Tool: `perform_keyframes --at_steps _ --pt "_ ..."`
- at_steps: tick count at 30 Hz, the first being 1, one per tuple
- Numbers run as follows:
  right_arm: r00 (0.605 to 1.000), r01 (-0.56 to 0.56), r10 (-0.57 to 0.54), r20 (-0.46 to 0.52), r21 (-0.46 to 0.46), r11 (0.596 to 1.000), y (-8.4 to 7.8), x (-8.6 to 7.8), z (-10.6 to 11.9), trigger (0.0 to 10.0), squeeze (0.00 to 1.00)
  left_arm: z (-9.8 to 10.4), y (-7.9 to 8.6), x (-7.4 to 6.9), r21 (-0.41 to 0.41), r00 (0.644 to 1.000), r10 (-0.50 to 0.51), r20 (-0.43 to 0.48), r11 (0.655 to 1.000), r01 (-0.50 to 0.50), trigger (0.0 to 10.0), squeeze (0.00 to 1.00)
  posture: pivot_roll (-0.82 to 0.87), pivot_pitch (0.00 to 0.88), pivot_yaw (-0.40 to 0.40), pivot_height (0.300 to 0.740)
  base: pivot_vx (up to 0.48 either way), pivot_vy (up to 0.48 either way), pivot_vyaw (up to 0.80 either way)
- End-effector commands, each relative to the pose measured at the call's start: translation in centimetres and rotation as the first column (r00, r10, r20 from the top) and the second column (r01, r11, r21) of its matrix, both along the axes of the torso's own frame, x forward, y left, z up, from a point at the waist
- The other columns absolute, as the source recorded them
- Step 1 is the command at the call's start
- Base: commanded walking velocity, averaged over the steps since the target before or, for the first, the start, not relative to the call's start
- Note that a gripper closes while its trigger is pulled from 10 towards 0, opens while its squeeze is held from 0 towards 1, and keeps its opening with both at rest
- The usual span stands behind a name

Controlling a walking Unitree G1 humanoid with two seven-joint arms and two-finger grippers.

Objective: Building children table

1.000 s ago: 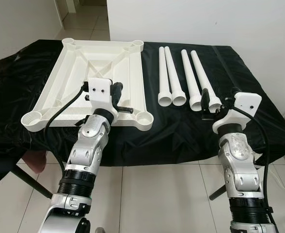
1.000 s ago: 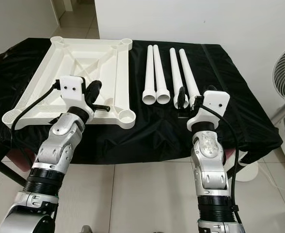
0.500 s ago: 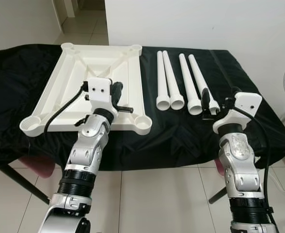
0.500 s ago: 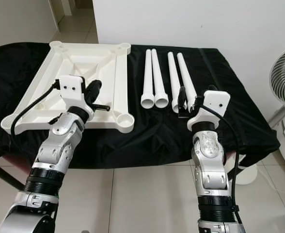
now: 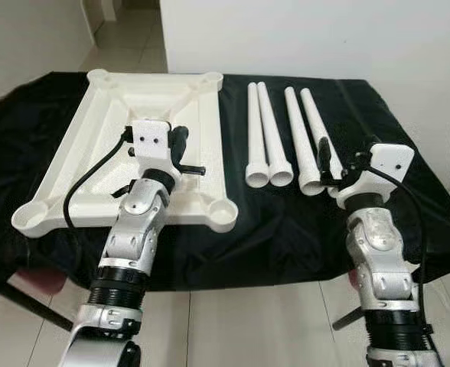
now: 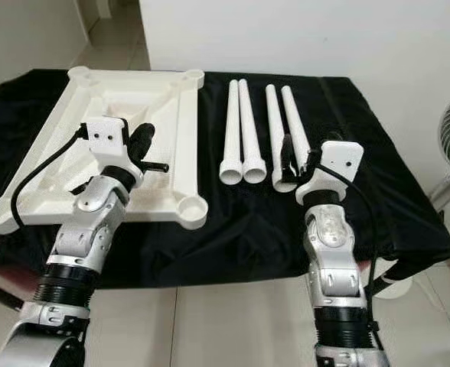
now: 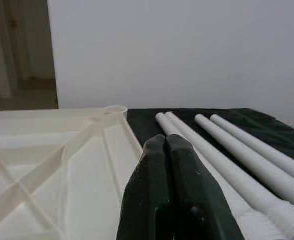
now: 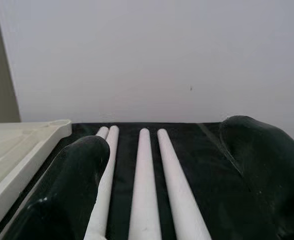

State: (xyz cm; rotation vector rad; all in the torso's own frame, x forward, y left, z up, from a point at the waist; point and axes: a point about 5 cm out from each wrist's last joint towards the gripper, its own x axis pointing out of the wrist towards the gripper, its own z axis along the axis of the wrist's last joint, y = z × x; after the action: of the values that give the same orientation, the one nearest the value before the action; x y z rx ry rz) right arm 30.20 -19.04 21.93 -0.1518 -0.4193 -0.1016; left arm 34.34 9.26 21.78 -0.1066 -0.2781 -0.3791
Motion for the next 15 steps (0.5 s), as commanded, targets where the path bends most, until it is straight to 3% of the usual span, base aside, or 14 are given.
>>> perform_keyframes --at_steps 1,15 --pt "1.000 -0.013 0.013 0.006 -0.002 1.000 0.27 0.05 0.09 10.0 0.00 -0.07 0.51 0.00 -0.004 1.000 0.009 0.002 1.000 -0.009 10.0 0.00 0.01 0.023 -0.010 0.740 0.277 0.000 0.00" --pt "1.000 -0.014 0.014 0.004 -0.005 1.000 0.29 -0.01 0.02 10.0 0.00 -0.10 0.55 -0.11 -0.008 1.000 0.011 0.002 1.000 -0.011 10.0 0.00 0.01 0.027 -0.011 0.740 0.276 0.000 0.00"
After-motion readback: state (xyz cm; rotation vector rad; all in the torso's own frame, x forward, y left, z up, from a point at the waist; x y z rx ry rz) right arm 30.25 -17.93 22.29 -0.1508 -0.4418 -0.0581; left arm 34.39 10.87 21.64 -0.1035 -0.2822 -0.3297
